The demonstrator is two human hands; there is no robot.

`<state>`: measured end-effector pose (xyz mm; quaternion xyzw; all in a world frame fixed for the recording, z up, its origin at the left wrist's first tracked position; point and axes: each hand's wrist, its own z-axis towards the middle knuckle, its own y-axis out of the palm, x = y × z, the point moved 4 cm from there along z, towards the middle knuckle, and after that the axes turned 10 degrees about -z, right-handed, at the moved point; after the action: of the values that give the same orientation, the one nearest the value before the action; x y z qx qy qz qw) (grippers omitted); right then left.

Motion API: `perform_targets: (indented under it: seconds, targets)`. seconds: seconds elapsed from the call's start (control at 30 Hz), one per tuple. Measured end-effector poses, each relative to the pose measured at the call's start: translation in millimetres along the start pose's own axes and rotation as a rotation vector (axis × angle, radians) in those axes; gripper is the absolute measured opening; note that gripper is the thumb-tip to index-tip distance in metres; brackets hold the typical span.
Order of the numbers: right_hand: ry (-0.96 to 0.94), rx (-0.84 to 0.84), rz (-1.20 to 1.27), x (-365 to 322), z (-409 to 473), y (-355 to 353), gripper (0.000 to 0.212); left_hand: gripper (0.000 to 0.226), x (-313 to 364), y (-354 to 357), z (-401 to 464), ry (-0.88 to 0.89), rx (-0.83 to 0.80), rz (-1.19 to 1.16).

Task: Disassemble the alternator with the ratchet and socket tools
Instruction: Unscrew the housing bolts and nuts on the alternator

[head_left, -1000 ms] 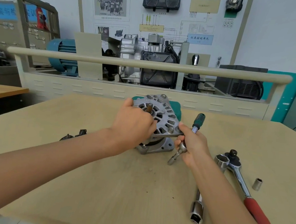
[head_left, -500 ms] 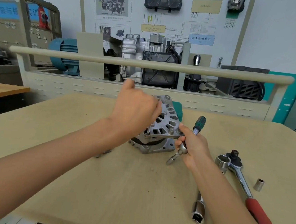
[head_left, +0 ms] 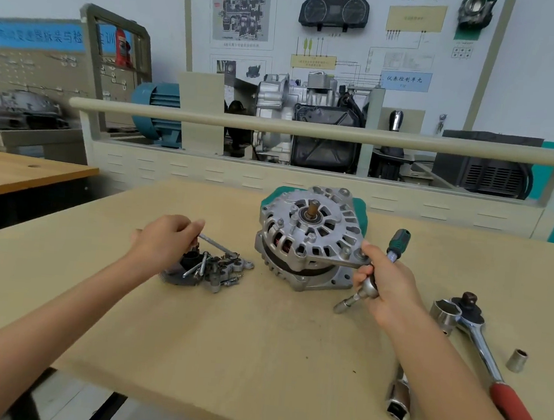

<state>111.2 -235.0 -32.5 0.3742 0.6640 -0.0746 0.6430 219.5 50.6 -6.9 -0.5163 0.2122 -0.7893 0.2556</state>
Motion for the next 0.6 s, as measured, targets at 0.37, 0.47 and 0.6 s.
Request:
perform_targets:
  seconds: [0.37, 0.47, 0.6]
  targets:
    - [0.099, 0.038, 0.106, -1.5, 0.9, -11.6, 0.018, 0.038, -31.6, 7.6, -15.9, 0.273, 0.172, 0.584]
    - [0.128, 0.010, 0.164, -5.0, 0.3, -15.5, 0.022, 0.037, -29.5, 6.3, -19.6, 0.387, 0.173, 0.668]
    - [0.163, -0.037, 0.217, -9.7, -5.7, -18.6, 0.020, 0.037, 2.2, -3.3, -24.7, 0.498, 0.237, 0.569]
